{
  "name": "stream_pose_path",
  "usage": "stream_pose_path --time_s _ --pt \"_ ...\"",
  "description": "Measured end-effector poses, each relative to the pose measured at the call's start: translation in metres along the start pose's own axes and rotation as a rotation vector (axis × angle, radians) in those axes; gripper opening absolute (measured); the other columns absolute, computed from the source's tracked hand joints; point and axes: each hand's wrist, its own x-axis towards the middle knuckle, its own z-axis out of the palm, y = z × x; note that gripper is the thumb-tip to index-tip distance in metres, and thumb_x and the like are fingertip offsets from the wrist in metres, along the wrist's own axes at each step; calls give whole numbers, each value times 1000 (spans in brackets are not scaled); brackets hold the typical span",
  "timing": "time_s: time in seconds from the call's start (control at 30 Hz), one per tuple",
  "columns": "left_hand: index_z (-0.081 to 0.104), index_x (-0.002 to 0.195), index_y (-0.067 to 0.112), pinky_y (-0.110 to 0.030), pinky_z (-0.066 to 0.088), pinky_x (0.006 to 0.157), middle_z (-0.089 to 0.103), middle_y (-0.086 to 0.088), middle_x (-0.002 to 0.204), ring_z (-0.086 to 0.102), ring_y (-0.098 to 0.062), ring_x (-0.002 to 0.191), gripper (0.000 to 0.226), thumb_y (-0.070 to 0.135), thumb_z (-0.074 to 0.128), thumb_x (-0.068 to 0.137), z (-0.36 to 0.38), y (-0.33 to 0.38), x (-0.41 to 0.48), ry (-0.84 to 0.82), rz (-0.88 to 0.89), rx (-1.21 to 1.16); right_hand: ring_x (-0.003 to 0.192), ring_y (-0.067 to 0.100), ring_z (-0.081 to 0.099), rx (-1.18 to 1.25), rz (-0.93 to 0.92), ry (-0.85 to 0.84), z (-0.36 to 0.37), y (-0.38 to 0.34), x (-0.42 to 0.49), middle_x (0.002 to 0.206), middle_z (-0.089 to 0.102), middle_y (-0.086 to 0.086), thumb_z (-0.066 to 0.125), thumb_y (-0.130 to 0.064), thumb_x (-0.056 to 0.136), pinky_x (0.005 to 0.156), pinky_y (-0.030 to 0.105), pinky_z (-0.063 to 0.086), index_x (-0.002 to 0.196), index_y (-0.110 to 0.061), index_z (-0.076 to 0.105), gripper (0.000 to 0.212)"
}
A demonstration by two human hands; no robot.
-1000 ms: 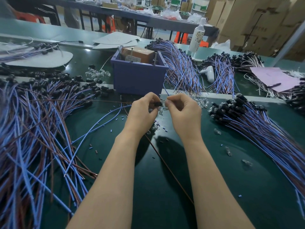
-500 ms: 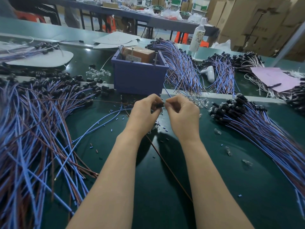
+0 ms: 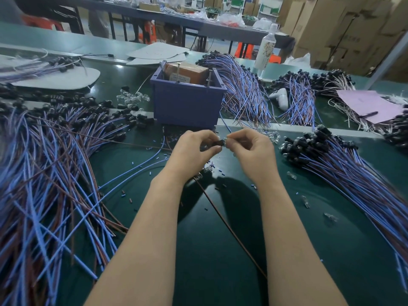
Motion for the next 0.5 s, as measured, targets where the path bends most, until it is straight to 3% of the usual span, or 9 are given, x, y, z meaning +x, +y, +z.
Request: stream_pose_path --time_s 0.17,0.33,0.43,0.5 --pt "68 89 19 -5 36 60 56 14 68 50 2 64 9 25 72 83 2 -1 0 -35 -2 -19 69 6 62 34 20 -47 -2 0 0 71 67 -7 67 -6 84 70 18 50 75 -26 65 23" --pt "69 94 22 -5 34 57 54 18 68 49 6 58 11 23 71 83 4 -3 2 -18 -27 20 83 16 67 37 29 -37 5 1 -1 84 71 3 65 -6 86 80 26 53 89 -16 70 12" --pt "69 101 24 -14 36 63 53 19 69 47 5 59 16 21 69 85 6 -3 3 6 -59 44 89 16 67 1 12 -65 9 0 -3 92 72 4 62 -5 87 86 27 53 98 -12 70 15" --pt "69 100 22 -13 39 65 54 20 70 51 6 64 16 15 67 85 7 -4 3 30 -80 4 88 14 67 -30 -25 -41 11 -2 -4 90 71 1 62 -4 88 85 25 52 98 -11 69 14"
